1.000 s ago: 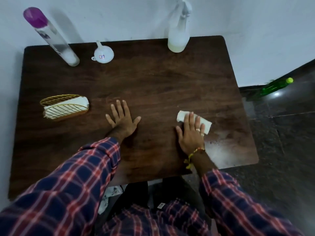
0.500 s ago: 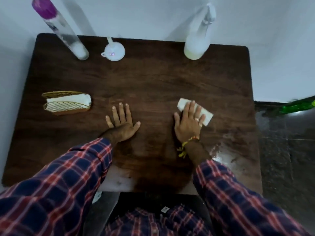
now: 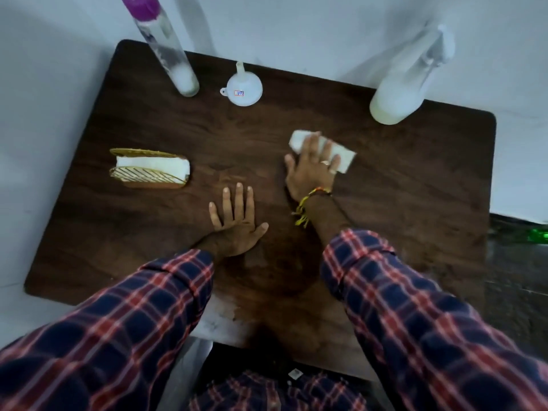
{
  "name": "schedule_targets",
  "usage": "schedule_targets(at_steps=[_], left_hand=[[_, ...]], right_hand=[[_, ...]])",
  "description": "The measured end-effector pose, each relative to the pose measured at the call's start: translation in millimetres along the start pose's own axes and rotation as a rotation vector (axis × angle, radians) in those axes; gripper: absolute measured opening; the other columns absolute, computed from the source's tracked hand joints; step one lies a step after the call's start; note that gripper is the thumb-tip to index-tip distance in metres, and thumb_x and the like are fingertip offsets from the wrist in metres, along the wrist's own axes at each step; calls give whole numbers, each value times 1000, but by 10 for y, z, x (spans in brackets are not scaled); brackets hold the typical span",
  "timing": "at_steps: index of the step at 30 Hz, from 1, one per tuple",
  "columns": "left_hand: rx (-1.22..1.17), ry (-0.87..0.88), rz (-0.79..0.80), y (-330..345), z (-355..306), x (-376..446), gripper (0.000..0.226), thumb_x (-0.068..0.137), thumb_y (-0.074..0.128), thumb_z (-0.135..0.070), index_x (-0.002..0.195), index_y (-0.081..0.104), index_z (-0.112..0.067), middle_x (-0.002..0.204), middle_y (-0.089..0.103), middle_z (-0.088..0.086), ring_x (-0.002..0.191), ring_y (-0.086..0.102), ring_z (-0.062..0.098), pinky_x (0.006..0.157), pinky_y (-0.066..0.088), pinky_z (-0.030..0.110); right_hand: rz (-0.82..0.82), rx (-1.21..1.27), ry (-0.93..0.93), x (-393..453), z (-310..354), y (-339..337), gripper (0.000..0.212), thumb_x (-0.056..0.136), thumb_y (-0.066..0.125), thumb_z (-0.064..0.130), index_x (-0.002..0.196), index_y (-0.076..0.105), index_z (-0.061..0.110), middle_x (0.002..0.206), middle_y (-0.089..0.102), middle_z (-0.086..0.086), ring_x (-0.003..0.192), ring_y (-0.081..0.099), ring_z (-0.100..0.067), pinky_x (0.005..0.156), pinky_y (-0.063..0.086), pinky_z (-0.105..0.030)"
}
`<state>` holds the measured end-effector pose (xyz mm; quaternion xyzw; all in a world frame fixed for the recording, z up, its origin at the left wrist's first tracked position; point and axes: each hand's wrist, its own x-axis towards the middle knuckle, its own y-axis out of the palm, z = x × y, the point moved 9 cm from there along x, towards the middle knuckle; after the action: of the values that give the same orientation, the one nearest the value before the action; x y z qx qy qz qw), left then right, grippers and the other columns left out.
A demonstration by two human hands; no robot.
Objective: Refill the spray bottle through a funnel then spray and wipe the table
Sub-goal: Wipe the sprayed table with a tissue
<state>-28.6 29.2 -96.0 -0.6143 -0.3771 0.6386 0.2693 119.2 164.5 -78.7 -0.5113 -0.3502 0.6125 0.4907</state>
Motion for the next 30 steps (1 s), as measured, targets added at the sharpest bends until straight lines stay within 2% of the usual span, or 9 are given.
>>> schedule_targets(at_steps=[3,6,9,13,19,21,24,27,30], left_hand=[[3,-12,-34,22,1,-8,90,77,-1,-66,152,-16,-19,160,-22,6,147,-19,31,113,-8,61],[-56,-18,-10,34,14,18,84,82,2,-65,151,-19,-22,159,-26,4,146,-24,29,112,-12,60],[-114,7,94,90,30,39,77,96,19,-58,149,-25,-24,155,-36,0,141,-35,27,112,-17,58],[-102,20,102,68,-10,23,76,97,19,-56,149,-26,-23,155,-36,1,142,-34,27,112,-16,58],[-27,-34,-73,-43,-13,-41,88,82,-10,-63,155,5,-17,163,-1,9,149,1,34,112,5,65],[-34,-8,-40,-22,-13,-25,84,83,-5,-63,154,-5,-19,162,-13,7,149,-11,32,112,-2,64],[-62,9,-3,15,-6,5,74,96,15,-57,153,-16,-21,159,-26,4,146,-23,29,114,-9,61],[-89,26,49,-6,-25,-33,73,98,18,-55,152,-18,-21,159,-28,3,145,-26,28,114,-12,59],[-169,84,65,-84,10,-79,71,99,20,-52,153,-16,-23,159,-28,1,145,-28,25,115,-14,57]], right_hand=[[67,-110,-226,-597,272,274,69,100,23,49,157,9,12,166,4,-7,152,3,-35,119,5,-59],[57,-134,-289,-1278,39,362,68,98,22,48,156,20,13,165,14,-7,151,11,-33,119,14,-59],[22,-102,-55,-1354,-593,277,67,98,24,48,156,22,13,164,16,-6,150,16,-33,118,16,-59],[-46,11,196,-736,-781,49,68,101,31,46,156,16,10,165,10,-9,151,9,-37,118,10,-63],[80,-103,-161,-1307,8,344,65,102,24,44,157,11,13,166,6,-8,152,4,-35,118,12,-62],[63,-95,-189,-1842,-48,443,66,99,25,46,156,20,13,165,15,-7,151,12,-34,116,20,-62],[45,-60,62,-2342,-661,491,67,97,23,49,155,25,14,163,22,-5,150,18,-33,117,21,-61],[22,53,382,-2324,-1120,390,68,100,23,48,157,17,11,165,11,-8,151,11,-36,118,14,-62],[-5,66,359,-2082,-798,360,72,98,21,51,156,18,9,164,13,-11,150,12,-39,116,15,-64]])
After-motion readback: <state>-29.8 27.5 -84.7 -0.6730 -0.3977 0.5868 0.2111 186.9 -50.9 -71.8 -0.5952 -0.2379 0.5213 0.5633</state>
